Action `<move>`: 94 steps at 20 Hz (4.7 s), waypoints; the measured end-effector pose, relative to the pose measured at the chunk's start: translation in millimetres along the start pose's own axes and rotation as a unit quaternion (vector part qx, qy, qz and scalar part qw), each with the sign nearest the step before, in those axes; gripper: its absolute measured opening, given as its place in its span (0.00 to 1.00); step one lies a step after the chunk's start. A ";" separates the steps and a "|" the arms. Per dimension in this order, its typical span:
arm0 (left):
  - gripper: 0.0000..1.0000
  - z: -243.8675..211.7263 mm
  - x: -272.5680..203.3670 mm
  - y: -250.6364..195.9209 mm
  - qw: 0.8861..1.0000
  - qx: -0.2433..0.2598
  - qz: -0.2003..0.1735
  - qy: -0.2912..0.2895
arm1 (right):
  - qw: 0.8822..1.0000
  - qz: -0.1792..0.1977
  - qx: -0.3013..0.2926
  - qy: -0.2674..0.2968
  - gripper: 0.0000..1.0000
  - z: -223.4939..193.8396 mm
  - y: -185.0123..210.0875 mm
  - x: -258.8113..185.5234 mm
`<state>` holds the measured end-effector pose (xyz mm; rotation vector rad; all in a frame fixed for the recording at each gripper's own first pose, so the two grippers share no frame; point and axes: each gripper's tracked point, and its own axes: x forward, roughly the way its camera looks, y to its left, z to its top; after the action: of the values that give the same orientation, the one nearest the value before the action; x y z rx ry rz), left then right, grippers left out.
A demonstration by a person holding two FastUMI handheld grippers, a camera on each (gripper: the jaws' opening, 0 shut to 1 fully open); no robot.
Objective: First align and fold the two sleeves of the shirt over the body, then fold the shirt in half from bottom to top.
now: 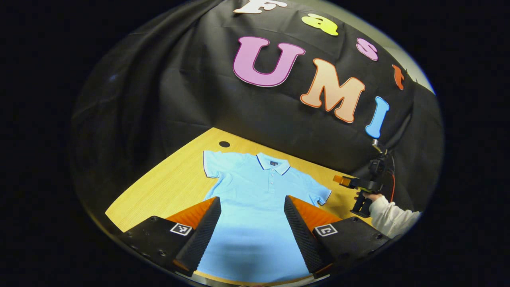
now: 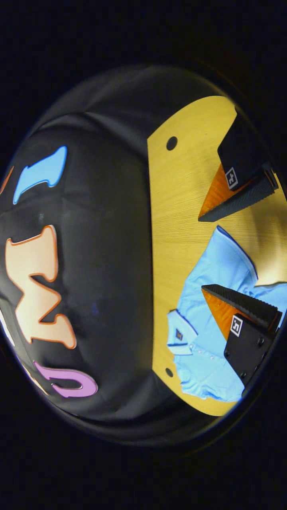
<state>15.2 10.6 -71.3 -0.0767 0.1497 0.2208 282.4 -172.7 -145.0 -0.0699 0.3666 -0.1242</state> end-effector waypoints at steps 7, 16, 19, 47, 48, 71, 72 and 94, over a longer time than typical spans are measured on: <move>0.95 -21.3 9.1 -19.9 0.999 0.029 0.005 0.034 | 0.998 -0.014 -0.010 0.056 0.98 -46.4 -12.7 66.0; 0.95 -28.4 18.7 -37.8 0.999 0.024 -0.004 0.045 | 0.999 0.011 -0.015 0.046 0.68 -47.9 -3.4 71.4; 0.95 -28.1 15.7 -38.5 0.999 0.023 -0.001 0.046 | 0.999 0.020 -0.010 0.047 0.31 -49.1 5.7 71.0; 0.95 -14.9 9.8 6.2 0.999 -0.002 0.018 0.026 | 0.944 0.279 0.136 0.112 0.96 -81.2 251.9 -15.2; 0.95 -10.8 14.4 13.7 1.000 0.001 0.017 0.024 | 0.947 0.271 0.135 0.104 0.98 -77.9 249.2 -19.2; 0.94 70.0 324.7 178.9 0.992 0.121 -0.010 0.036 | 0.973 -0.011 0.228 0.021 0.98 -95.4 118.5 -197.1; 0.94 59.7 333.5 184.4 0.991 0.125 -0.005 0.051 | 0.973 -0.013 0.228 0.021 0.98 -95.2 120.5 -198.5; 0.00 32.0 346.8 161.4 0.986 0.128 -0.049 0.097 | 0.979 -0.051 0.194 0.040 0.98 -108.8 123.0 -213.1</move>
<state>318.0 244.2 -103.5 0.1497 0.3665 0.0937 59.0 -27.4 -182.2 0.3035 0.4136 -0.2990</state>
